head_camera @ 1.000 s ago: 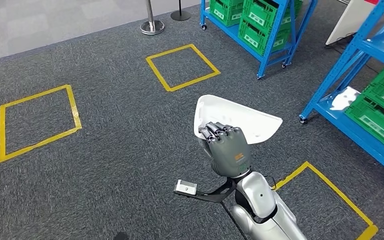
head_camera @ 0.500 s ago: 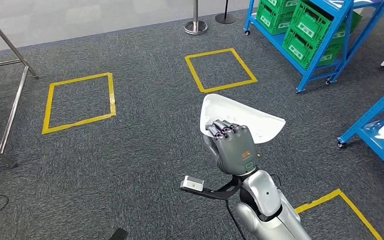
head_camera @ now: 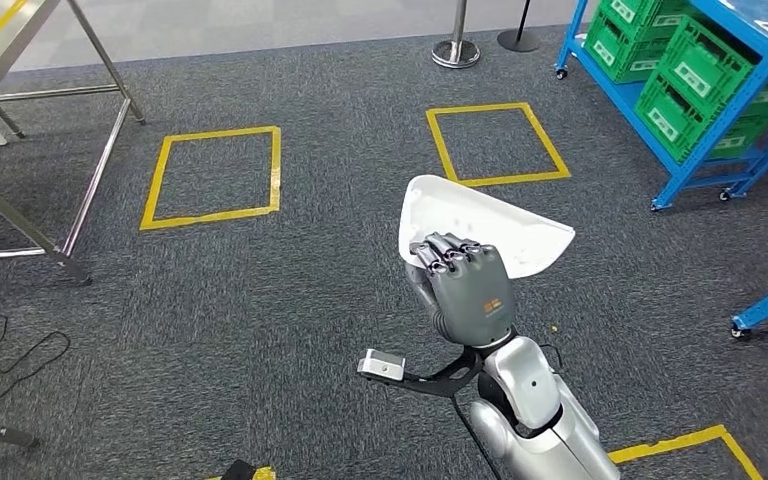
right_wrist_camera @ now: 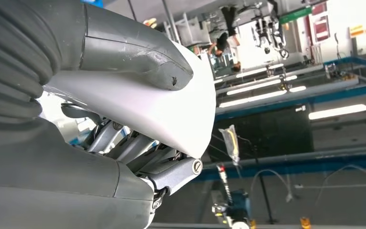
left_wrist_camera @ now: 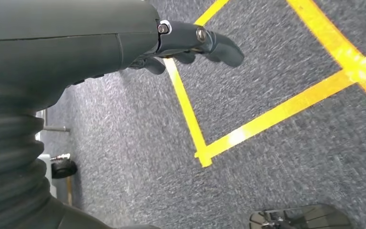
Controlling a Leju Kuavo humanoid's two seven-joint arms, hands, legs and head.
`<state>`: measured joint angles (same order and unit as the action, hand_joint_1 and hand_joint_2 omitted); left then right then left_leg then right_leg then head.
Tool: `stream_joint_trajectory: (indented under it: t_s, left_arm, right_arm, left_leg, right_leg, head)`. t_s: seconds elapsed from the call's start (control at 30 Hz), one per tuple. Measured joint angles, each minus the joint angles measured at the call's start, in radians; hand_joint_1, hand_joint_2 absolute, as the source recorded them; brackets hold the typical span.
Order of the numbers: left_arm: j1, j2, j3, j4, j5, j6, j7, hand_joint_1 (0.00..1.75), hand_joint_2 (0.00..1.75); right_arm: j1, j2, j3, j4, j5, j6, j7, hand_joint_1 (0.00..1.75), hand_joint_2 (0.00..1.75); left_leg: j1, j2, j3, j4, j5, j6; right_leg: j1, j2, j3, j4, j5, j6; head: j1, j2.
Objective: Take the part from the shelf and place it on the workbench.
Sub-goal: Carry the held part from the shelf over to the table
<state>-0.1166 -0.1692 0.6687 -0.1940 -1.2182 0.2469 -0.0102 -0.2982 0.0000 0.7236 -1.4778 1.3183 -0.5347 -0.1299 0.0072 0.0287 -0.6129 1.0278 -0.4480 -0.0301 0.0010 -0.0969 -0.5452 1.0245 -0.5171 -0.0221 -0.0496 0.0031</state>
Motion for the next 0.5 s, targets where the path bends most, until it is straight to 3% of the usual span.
stream_joint_trajectory:
  t_s: [0.03, 0.1, 0.17, 0.2, 0.23, 0.27, 0.3, 0.4, 0.43, 0.5]
  left_arm:
    - [0.003, 0.0, 0.0, 0.0, 0.0, 0.0, 0.0, 0.0, 1.75]
    - [0.003, -0.001, 0.0, 0.0, -0.001, 0.002, -0.001, 0.0, 1.75]
    - [-0.003, -0.003, 0.0, 0.0, -0.001, 0.003, -0.007, 0.0, 1.75]
    - [-0.006, -0.004, 0.0, -0.001, -0.001, 0.004, -0.01, 0.0, 1.75]
    - [-0.009, -0.006, 0.0, -0.001, -0.002, 0.004, -0.012, 0.0, 1.75]
    - [-0.01, -0.006, 0.0, -0.001, -0.002, 0.004, -0.012, 0.0, 1.75]
    - [-0.01, -0.007, 0.0, -0.001, -0.003, 0.004, -0.011, 0.0, 1.75]
    - [-0.013, -0.011, 0.0, -0.001, -0.004, 0.004, -0.003, 0.0, 1.75]
    - [-0.013, -0.011, 0.0, -0.001, -0.004, 0.004, 0.0, 0.0, 1.75]
    - [-0.012, -0.012, 0.0, 0.0, -0.004, 0.004, 0.005, 0.0, 1.75]
  right_arm:
    - [0.002, 0.0, -0.001, -0.003, 0.006, 0.0, 0.004, 1.68, 1.75]
    - [0.006, 0.0, -0.003, -0.008, 0.014, 0.0, 0.007, 1.68, 1.75]
    - [0.012, -0.002, -0.005, -0.011, 0.018, 0.0, 0.007, 1.68, 1.75]
    - [0.016, -0.004, -0.006, -0.011, 0.02, 0.001, 0.008, 1.68, 1.75]
    - [0.021, -0.006, -0.007, -0.011, 0.021, 0.002, 0.008, 1.68, 1.75]
    - [0.025, -0.008, -0.008, -0.011, 0.022, 0.003, 0.009, 1.68, 1.75]
    - [0.026, -0.008, -0.009, -0.011, 0.023, 0.006, 0.009, 1.68, 1.75]
    - [0.026, -0.009, -0.011, -0.011, 0.028, 0.013, 0.01, 1.68, 1.75]
    - [0.026, -0.009, -0.012, -0.012, 0.029, 0.015, 0.01, 1.68, 1.75]
    - [0.025, -0.009, -0.014, -0.012, 0.029, 0.018, 0.011, 1.68, 1.75]
  left_leg:
    - [0.0, -0.006, 0.0, -0.002, 0.001, 0.007]
    - [0.003, -0.017, 0.003, -0.008, 0.004, 0.021]
    - [0.004, -0.031, 0.003, -0.011, 0.007, 0.031]
    - [0.004, -0.04, 0.002, -0.01, 0.007, 0.034]
    - [0.003, -0.049, 0.002, -0.01, 0.007, 0.035]
    - [0.003, -0.059, 0.001, -0.008, 0.007, 0.035]
    - [0.003, -0.068, 0.001, -0.007, 0.007, 0.034]
    - [0.002, -0.093, -0.001, 0.001, 0.006, 0.027]
    - [0.002, -0.099, -0.003, 0.003, 0.006, 0.021]
    - [0.002, -0.108, -0.006, 0.0, 0.009, 0.006]
  right_leg:
    - [-0.002, 0.0, 0.0, 0.0, -0.002, 0.006]
    - [-0.008, 0.031, -0.015, 0.034, -0.026, 0.017]
    - [-0.01, 0.076, -0.069, 0.147, -0.082, 0.023]
    - [-0.01, 0.087, -0.106, 0.217, -0.109, 0.024]
    - [-0.01, 0.092, -0.135, 0.27, -0.122, 0.025]
    - [-0.01, 0.094, -0.149, 0.289, -0.115, 0.024]
    - [-0.01, 0.096, -0.143, 0.266, -0.09, 0.022]
    - [-0.011, 0.119, -0.055, 0.071, 0.002, 0.015]
    - [-0.011, 0.126, -0.037, 0.031, 0.013, 0.014]
    - [-0.005, 0.125, -0.033, 0.014, 0.016, 0.007]
  head:
    - [0.0, 0.0]
    - [0.002, 0.0]
    - [0.004, 0.0]
    - [0.005, 0.0]
    - [0.005, 0.0]
    - [0.005, 0.0]
    - [0.005, 0.0]
    - [0.005, 0.0]
    - [0.005, 0.0]
    - [0.005, 0.0]
